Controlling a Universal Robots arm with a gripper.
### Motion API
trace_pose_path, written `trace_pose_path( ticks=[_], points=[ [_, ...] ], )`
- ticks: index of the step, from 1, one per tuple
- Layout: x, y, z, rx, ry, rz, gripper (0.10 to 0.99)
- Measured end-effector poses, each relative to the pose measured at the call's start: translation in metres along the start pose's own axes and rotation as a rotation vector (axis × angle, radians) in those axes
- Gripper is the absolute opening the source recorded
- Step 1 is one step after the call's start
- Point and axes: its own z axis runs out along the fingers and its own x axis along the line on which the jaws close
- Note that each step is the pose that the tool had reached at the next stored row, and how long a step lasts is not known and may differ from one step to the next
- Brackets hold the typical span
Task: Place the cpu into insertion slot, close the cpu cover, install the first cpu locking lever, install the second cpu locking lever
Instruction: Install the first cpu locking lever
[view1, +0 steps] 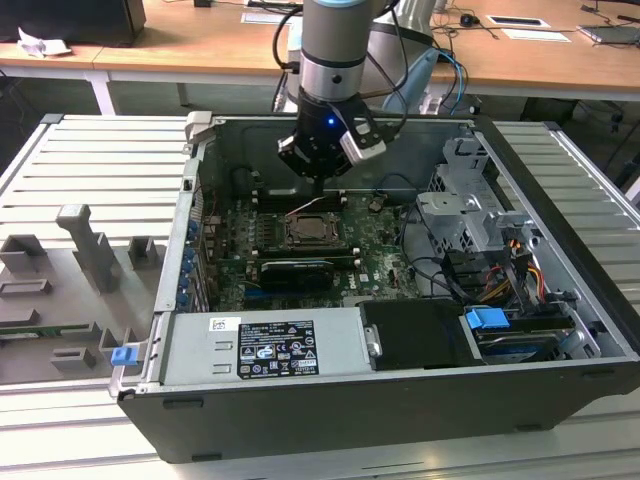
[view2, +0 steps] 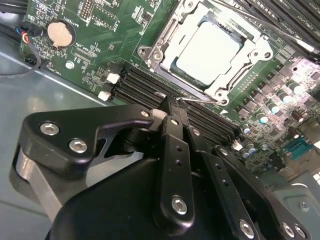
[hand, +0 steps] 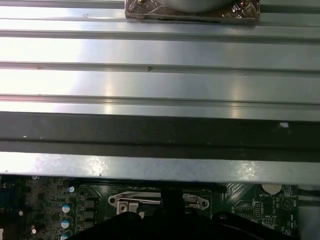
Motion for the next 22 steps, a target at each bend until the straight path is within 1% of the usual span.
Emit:
trace_pose_path(
  ticks=[4, 8, 12, 14, 17, 22],
  points=[
    [0.0024, 0.0000, 0.0004, -0.001, -0.0017, 0.000, 0.106],
    [0.0041, 0.0000, 0.0007, -0.005, -0.0024, 0.000, 0.106],
    [0.0061, -0.0001, 0.0038, -0.008, -0.0062, -0.001, 0.106],
    [0.0072, -0.0002, 0.0048, -0.012, -0.0074, -0.001, 0.106],
    [0.0108, -0.0002, 0.0060, -0.017, -0.0096, -0.001, 0.106],
    [0.0158, -0.0002, 0.0071, -0.021, -0.0103, -0.001, 0.106]
  ],
)
